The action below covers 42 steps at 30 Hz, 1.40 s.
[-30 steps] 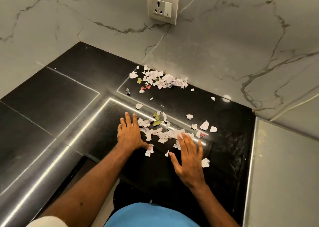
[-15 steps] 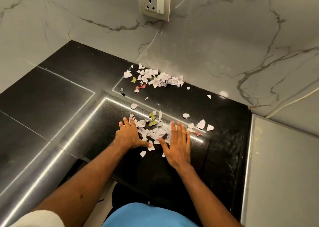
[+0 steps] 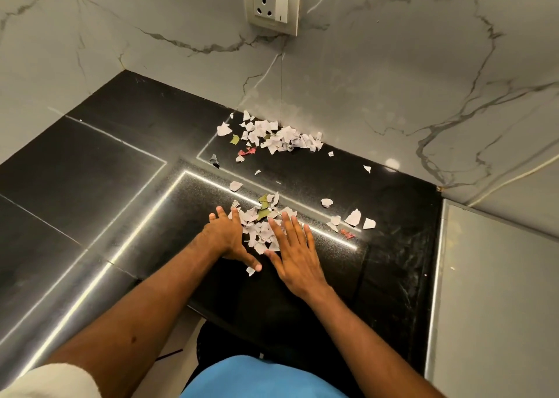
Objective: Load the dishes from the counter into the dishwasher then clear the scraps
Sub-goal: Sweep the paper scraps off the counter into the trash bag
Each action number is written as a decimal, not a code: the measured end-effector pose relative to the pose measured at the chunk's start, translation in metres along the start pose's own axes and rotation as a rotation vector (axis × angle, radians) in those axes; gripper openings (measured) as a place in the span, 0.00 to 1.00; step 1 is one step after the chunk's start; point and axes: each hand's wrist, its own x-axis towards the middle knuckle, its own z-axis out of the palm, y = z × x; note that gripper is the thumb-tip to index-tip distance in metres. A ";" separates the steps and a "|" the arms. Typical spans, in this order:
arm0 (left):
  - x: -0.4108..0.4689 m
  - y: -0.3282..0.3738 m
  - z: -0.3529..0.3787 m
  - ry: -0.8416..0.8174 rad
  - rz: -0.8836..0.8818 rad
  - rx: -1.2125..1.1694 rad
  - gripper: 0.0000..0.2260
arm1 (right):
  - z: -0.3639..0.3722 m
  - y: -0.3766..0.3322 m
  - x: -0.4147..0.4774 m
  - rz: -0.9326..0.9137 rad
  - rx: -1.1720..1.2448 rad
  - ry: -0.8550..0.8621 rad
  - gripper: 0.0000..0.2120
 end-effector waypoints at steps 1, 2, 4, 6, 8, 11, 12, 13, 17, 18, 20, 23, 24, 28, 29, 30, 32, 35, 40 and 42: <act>-0.003 0.004 0.000 -0.001 -0.007 0.041 0.76 | -0.002 0.002 0.010 0.006 -0.004 0.002 0.34; -0.004 0.008 0.000 0.006 -0.011 0.080 0.75 | -0.004 0.003 0.018 0.002 -0.002 0.005 0.33; -0.004 0.011 0.003 0.027 -0.021 0.096 0.75 | -0.013 0.005 0.026 -0.010 0.046 0.025 0.34; -0.001 0.009 0.007 0.046 -0.037 0.055 0.77 | -0.024 0.010 0.025 0.017 0.126 0.087 0.34; 0.002 0.004 0.010 0.060 -0.028 0.027 0.78 | -0.033 0.027 0.019 0.125 0.186 0.192 0.32; 0.003 0.002 0.012 0.117 -0.008 0.042 0.77 | -0.037 0.073 0.007 0.401 0.173 0.338 0.33; 0.004 0.003 0.013 0.141 -0.012 0.041 0.77 | -0.037 0.088 0.004 0.490 0.148 0.367 0.34; 0.005 0.004 0.014 0.154 -0.020 0.029 0.77 | -0.037 0.101 0.004 0.560 0.137 0.383 0.36; 0.008 0.013 0.011 0.155 -0.051 0.002 0.80 | -0.035 0.106 0.014 0.600 0.130 0.289 0.39; 0.007 0.015 0.009 0.159 -0.056 0.003 0.80 | -0.032 0.098 0.018 0.555 0.133 0.249 0.38; 0.008 0.017 0.004 0.167 -0.055 0.011 0.79 | -0.028 0.076 0.025 0.427 0.169 0.183 0.36; 0.012 0.017 -0.001 0.196 -0.030 0.017 0.79 | -0.026 0.041 0.026 0.208 0.239 0.070 0.33; 0.013 0.017 -0.003 0.200 -0.021 0.024 0.78 | -0.027 0.037 0.026 0.162 0.287 0.029 0.32; 0.010 0.019 -0.014 0.157 0.013 0.110 0.72 | -0.044 0.059 0.044 0.209 0.489 0.136 0.29; 0.009 0.020 -0.017 0.148 0.015 0.135 0.70 | -0.050 0.073 0.053 0.258 0.461 0.213 0.30; 0.008 0.022 -0.019 0.138 0.009 0.154 0.69 | -0.057 0.089 0.061 0.320 0.418 0.272 0.31; 0.008 0.025 -0.022 0.114 -0.006 0.184 0.68 | -0.077 0.122 0.076 0.425 0.333 0.317 0.33; 0.010 0.028 -0.026 0.095 -0.012 0.240 0.66 | -0.101 0.165 0.098 0.475 0.288 0.249 0.37; 0.019 0.033 -0.030 0.059 -0.035 0.229 0.63 | -0.098 0.166 0.109 0.446 0.285 0.083 0.36; 0.022 0.035 -0.031 0.045 -0.041 0.238 0.61 | -0.084 0.141 0.104 0.311 0.267 0.040 0.33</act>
